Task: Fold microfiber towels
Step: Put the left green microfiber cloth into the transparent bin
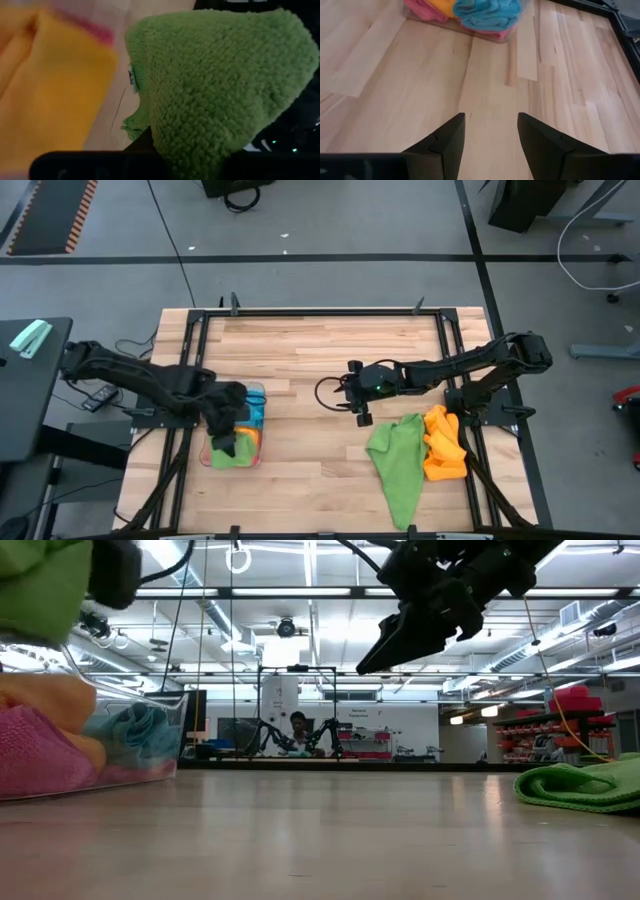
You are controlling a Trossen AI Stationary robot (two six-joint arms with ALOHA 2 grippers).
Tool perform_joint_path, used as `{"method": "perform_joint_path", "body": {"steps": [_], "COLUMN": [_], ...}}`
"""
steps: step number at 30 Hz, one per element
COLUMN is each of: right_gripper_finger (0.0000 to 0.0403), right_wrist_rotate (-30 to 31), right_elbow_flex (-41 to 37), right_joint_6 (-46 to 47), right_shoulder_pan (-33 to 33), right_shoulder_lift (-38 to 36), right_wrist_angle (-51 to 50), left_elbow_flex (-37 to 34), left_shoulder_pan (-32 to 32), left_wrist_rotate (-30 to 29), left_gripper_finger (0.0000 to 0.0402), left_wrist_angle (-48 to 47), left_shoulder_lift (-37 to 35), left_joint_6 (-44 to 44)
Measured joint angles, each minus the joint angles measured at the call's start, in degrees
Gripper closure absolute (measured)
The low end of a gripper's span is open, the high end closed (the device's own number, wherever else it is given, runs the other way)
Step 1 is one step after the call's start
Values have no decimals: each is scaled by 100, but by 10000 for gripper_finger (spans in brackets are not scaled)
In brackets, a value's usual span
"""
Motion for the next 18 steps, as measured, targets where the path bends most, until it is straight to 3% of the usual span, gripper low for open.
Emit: {"method": "perform_joint_path", "body": {"steps": [6,10,18], "right_gripper_finger": [213,213,213], "right_wrist_rotate": [0,0,0], "right_elbow_flex": [0,0,0], "right_joint_6": [35,36,33], "right_shoulder_pan": [0,0,0], "right_shoulder_lift": [0,0,0], "right_wrist_angle": [77,140,192], "left_elbow_flex": [-640,-814,-1274], "left_shoulder_pan": [-184,-226,-104], "left_wrist_rotate": [185,433,439], "left_gripper_finger": [349,362,348], "left_wrist_angle": [612,1200,1080], "left_shoulder_lift": [-294,-228,-232], "left_joint_6": [-606,-714,-721]}}
